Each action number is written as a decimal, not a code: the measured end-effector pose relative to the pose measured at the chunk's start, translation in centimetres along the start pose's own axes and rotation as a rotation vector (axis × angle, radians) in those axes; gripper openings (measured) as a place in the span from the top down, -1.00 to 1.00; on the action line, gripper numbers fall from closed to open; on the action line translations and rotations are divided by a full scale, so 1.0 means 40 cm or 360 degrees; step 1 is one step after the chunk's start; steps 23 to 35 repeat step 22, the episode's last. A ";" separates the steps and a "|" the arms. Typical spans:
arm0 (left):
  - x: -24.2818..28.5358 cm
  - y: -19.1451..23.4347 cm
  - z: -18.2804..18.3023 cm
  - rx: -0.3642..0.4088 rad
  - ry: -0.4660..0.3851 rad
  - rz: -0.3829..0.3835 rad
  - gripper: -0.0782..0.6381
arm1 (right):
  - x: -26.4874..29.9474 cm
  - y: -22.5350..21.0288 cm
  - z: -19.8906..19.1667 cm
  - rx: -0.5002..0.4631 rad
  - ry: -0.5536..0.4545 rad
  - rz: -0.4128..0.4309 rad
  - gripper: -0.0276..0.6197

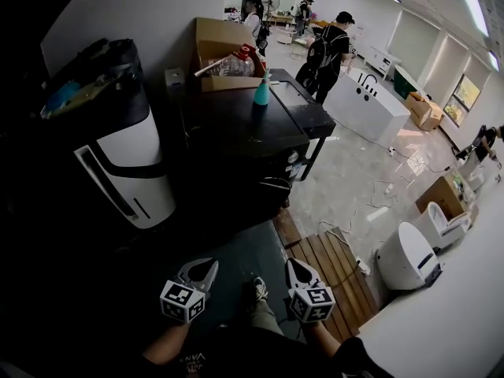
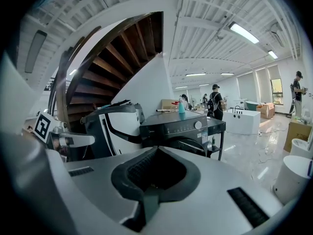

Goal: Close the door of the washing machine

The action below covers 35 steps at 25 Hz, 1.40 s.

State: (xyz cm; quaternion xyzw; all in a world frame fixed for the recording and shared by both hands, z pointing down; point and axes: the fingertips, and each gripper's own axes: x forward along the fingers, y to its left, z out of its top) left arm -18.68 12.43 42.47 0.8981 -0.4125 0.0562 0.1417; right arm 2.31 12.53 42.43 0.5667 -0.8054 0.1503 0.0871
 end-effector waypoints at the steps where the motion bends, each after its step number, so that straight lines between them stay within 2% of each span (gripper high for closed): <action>1: -0.005 0.001 0.006 0.0011 -0.0002 -0.0001 0.75 | -0.004 0.004 0.000 -0.0010 0.0006 -0.0001 0.92; 10: -0.036 -0.008 0.010 0.0089 0.0030 0.0022 0.75 | -0.035 0.022 -0.020 -0.0011 0.0033 -0.0014 0.92; 22: -0.039 -0.029 -0.008 0.0087 0.0027 0.0030 0.75 | -0.037 0.018 0.005 0.0064 -0.0001 -0.0060 0.92; 35: -0.039 -0.029 -0.008 0.0087 0.0027 0.0030 0.75 | -0.037 0.018 0.005 0.0064 -0.0001 -0.0060 0.92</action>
